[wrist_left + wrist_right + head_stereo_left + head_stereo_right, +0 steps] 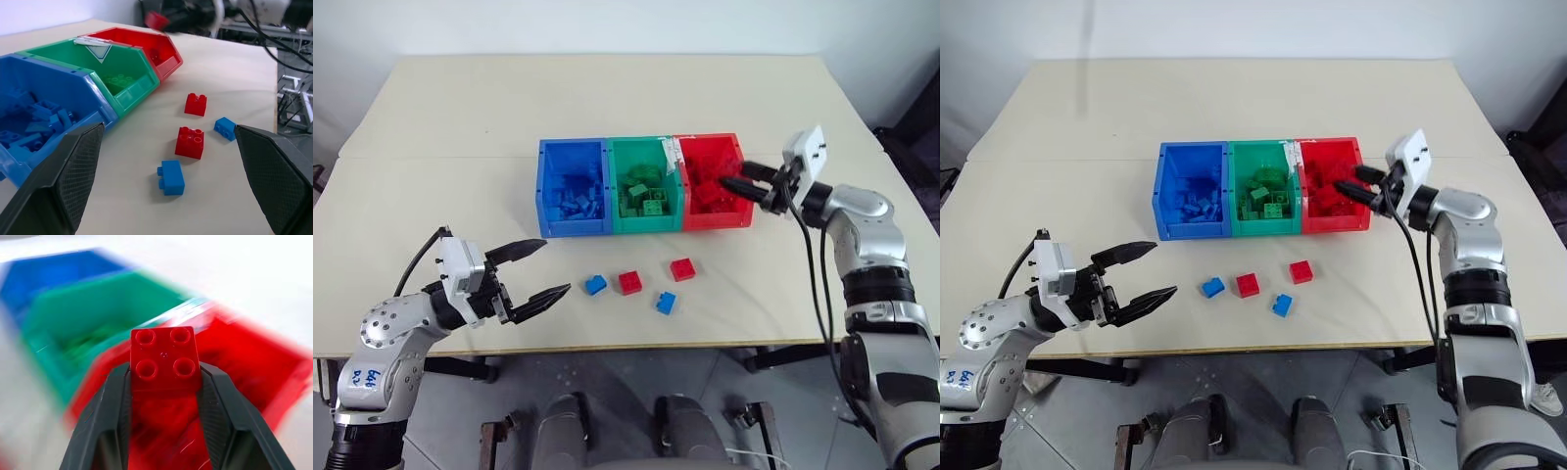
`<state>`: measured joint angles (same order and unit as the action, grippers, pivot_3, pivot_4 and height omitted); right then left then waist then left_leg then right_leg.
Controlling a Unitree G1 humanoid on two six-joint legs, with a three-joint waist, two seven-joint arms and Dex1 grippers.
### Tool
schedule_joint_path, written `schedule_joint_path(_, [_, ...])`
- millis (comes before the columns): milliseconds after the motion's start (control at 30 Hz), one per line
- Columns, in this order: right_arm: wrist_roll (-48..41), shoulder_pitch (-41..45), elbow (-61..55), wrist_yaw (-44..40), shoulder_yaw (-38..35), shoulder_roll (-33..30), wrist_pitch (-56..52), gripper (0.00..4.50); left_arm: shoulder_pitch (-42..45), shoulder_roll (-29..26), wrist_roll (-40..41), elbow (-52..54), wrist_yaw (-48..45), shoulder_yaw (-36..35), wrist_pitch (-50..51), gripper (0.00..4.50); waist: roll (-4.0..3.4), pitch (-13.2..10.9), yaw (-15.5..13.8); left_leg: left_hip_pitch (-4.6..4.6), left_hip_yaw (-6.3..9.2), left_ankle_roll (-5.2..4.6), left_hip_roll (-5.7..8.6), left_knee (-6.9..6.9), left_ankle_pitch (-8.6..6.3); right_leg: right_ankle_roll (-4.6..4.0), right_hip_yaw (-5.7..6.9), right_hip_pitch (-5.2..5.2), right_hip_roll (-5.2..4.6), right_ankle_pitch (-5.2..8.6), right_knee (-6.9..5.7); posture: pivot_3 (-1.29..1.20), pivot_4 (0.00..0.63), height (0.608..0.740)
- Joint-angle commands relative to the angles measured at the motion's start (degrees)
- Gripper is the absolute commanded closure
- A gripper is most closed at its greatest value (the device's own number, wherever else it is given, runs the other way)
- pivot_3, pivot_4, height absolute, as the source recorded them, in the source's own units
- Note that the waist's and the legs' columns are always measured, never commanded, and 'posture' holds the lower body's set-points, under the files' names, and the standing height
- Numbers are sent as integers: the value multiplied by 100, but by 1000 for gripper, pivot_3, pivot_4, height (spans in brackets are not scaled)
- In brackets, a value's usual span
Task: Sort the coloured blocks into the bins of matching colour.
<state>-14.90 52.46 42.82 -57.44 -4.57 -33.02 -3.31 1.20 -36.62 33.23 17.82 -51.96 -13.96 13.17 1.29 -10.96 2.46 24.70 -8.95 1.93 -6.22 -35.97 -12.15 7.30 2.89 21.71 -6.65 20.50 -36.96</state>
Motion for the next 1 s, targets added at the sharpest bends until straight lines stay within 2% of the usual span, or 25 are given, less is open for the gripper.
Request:
schedule_joint_path(33, [145, 166, 295, 144, -39, 34, 213, 1742, -66, -60, -103, 119, 47, -131, -138, 0, 0, 0, -17, 2, 0, 0, 0, 0, -1, 0, 0, 0, 0, 0, 1, 0, 150, 740])
schedule_joint_path(133, [189, 196, 338, 129, -81, 92, 443, 769, -143, -81, -160, 109, 21, -174, -201, 0, 0, 0, -5, 4, -15, -1, -1, -1, -6, 1, 0, 8, -1, 0, 3, 0, 150, 740])
schedule_joint_path(200, [-22, -32, -92, -307, -165, -6, 424, 106, -193, -93, -185, 108, 2, -186, -233, 0, 0, 0, 2, 10, -23, -1, -3, 0, -6, 1, -1, 22, -1, 0, 1, 0, 150, 740])
schedule_joint_path(233, [-207, -173, -360, -529, -262, -59, 343, 44, -211, -108, -191, 104, -1, -182, -213, 0, 0, 0, 3, 18, -24, 0, -5, -1, -6, 1, -1, 29, 0, 0, -2, 0, 150, 740])
schedule_joint_path(333, [-723, -852, -1329, -1166, -487, -357, -14, 44, -119, -165, -276, -18, -117, -58, -249, 0, 0, 0, -67, 44, -24, 0, -7, -7, -5, 3, -1, 55, 0, -1, -11, 0, 150, 740])
schedule_joint_path(433, [-995, -1687, -2305, -1277, -633, -683, -504, 44, 44, -221, -418, -167, -374, 185, -382, 0, 0, 0, -151, 50, -24, -1, -6, -10, -6, 3, -1, 59, 0, -1, -11, 0, 150, 740])
schedule_joint_path(567, [-1162, -3543, -3818, -1325, -1140, -1125, -536, 44, 574, -116, -723, -497, -677, 820, -600, 0, 0, 1, -230, 48, -37, -2, -7, -9, -6, 3, 0, 65, -1, -1, -6, 0, 150, 740])
schedule_joint_path(633, [-1213, -4291, -4214, -1291, -1477, -1223, -458, 44, 826, -47, -877, -734, -778, 1053, -739, 0, -5, 5, -259, 49, -38, -1, -5, -10, -7, 3, -1, 65, -1, -1, -6, 0, 150, 740])
schedule_joint_path(733, [-1146, -5091, -4184, -1304, -1998, -1343, -137, 44, 1175, 54, -1036, -1143, -993, 1323, -966, 0, -7, 6, -233, 46, -45, -4, -7, -19, -7, 4, -6, 63, -1, -5, -7, 0, 150, 740])
schedule_joint_path(833, [-944, -5585, -3792, -1606, -2179, -1557, 428, 44, 1349, 87, -1102, -1409, -1138, 1407, -1192, 0, -7, 6, -199, 34, -44, -5, -8, -20, -6, 2, -7, 56, 1, -7, -8, 0, 150, 740])
schedule_joint_path(1000, [-924, -5393, -3388, -1867, -1899, -1634, 711, 44, 1263, -35, -1135, -1666, -1205, 1215, -1461, 0, -6, 6, -116, 16, -42, -4, -11, -17, -6, 2, -7, 40, 4, -7, -7, 0, 150, 740])
